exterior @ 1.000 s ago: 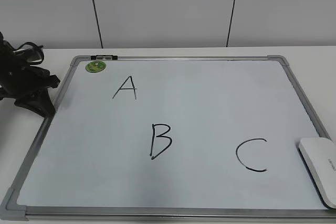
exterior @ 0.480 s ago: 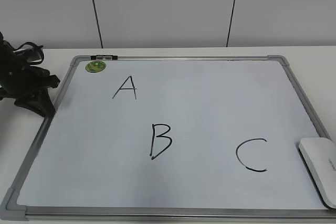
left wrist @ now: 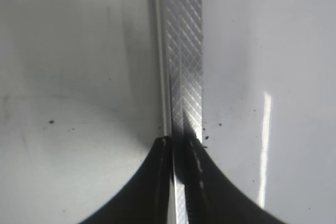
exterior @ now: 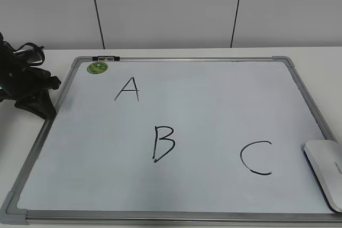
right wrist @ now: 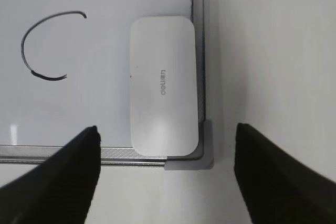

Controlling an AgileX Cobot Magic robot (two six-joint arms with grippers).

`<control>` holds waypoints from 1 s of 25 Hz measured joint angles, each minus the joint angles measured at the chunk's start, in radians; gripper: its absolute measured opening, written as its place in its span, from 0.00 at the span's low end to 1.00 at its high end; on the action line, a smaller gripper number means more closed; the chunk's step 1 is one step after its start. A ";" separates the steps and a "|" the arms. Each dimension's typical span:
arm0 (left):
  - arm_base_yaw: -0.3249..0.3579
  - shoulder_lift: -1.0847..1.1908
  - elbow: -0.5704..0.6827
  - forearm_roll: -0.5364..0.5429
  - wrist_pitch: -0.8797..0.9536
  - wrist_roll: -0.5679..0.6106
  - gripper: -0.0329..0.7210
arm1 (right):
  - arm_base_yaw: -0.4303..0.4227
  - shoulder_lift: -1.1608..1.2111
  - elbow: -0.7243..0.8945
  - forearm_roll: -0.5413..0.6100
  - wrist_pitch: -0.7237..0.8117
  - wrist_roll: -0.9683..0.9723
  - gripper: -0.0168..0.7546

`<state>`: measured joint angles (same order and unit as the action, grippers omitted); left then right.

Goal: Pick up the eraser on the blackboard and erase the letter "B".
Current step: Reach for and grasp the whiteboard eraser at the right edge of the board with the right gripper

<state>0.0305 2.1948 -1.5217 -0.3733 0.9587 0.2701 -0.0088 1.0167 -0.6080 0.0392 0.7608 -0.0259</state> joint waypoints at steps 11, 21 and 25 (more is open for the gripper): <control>0.000 0.000 0.000 0.000 0.000 0.000 0.09 | 0.000 0.343 -0.007 0.015 -0.156 -0.040 0.83; 0.000 0.000 0.000 0.000 0.000 0.000 0.09 | 0.000 0.538 -0.017 0.034 -0.262 -0.075 0.85; 0.000 0.000 0.000 0.000 0.000 0.000 0.09 | 0.000 0.570 -0.051 0.034 -0.253 -0.075 0.79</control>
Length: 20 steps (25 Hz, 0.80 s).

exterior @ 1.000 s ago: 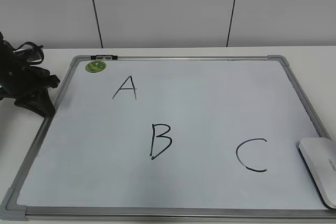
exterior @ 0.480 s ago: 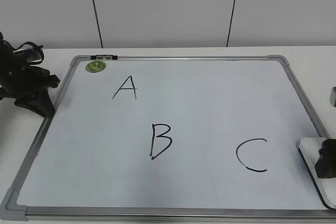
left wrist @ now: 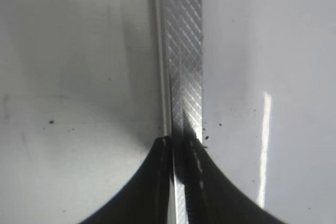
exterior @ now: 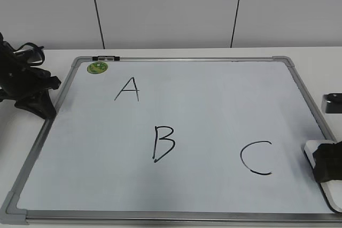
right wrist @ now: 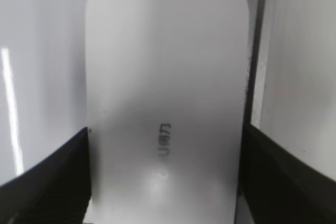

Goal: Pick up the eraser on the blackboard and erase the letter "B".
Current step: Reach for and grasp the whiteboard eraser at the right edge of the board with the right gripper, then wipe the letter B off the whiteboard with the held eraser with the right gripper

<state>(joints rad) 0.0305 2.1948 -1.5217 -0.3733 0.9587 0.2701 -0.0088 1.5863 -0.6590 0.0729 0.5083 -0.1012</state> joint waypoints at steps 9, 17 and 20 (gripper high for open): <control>0.000 0.000 0.000 0.000 0.000 0.000 0.09 | 0.000 0.008 -0.117 0.002 0.147 -0.001 0.71; 0.000 0.000 0.000 0.000 0.000 0.000 0.09 | 0.041 0.008 -0.251 0.000 0.277 -0.020 0.71; 0.000 0.000 0.000 -0.002 0.000 0.000 0.09 | 0.135 0.008 -0.307 0.000 0.295 -0.037 0.71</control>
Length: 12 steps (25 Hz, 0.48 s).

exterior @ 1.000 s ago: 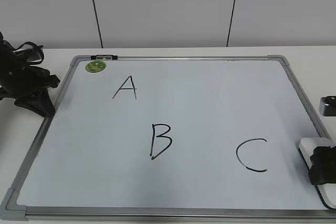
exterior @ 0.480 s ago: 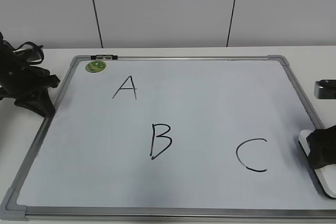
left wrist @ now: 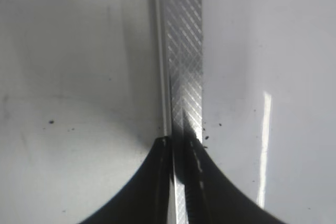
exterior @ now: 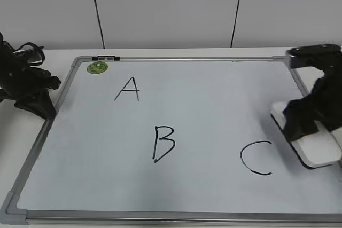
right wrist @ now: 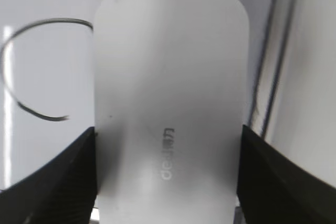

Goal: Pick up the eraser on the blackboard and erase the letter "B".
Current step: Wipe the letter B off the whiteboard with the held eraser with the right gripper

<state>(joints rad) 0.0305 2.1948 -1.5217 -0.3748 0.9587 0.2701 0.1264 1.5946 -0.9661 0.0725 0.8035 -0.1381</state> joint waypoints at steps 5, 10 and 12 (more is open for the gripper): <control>0.000 0.000 0.000 0.000 0.000 0.000 0.09 | 0.173 0.018 -0.110 0.000 0.018 -0.009 0.71; 0.000 0.000 0.000 0.000 0.000 0.000 0.09 | 0.296 0.113 -0.266 0.000 0.069 -0.019 0.71; 0.000 0.000 0.000 0.000 0.001 0.000 0.09 | 0.335 0.165 -0.325 -0.014 0.097 -0.025 0.71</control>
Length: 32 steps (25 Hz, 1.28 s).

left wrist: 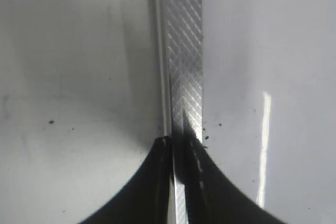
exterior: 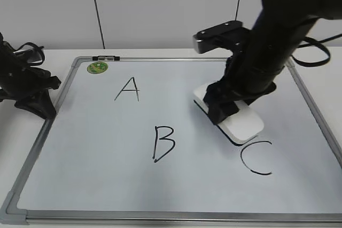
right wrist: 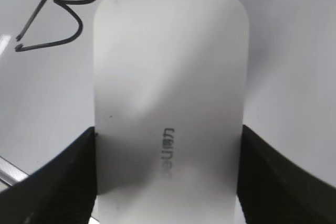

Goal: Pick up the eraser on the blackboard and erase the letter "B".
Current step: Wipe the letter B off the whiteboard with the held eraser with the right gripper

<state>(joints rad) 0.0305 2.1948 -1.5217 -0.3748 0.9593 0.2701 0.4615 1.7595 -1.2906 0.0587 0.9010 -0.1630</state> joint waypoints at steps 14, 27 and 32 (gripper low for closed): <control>0.002 0.000 0.000 -0.017 0.002 0.000 0.09 | 0.070 0.306 -0.222 -0.003 0.028 -0.154 0.71; 0.002 0.000 0.000 -0.018 0.004 0.000 0.09 | 0.070 0.420 -0.348 -0.003 0.029 -0.178 0.71; 0.002 0.000 0.000 -0.018 0.004 0.000 0.09 | 0.081 0.432 -0.365 -0.012 0.046 -0.182 0.71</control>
<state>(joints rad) 0.0327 2.1948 -1.5217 -0.3929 0.9632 0.2701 0.5425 2.1915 -1.6556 0.0467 0.9465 -0.3450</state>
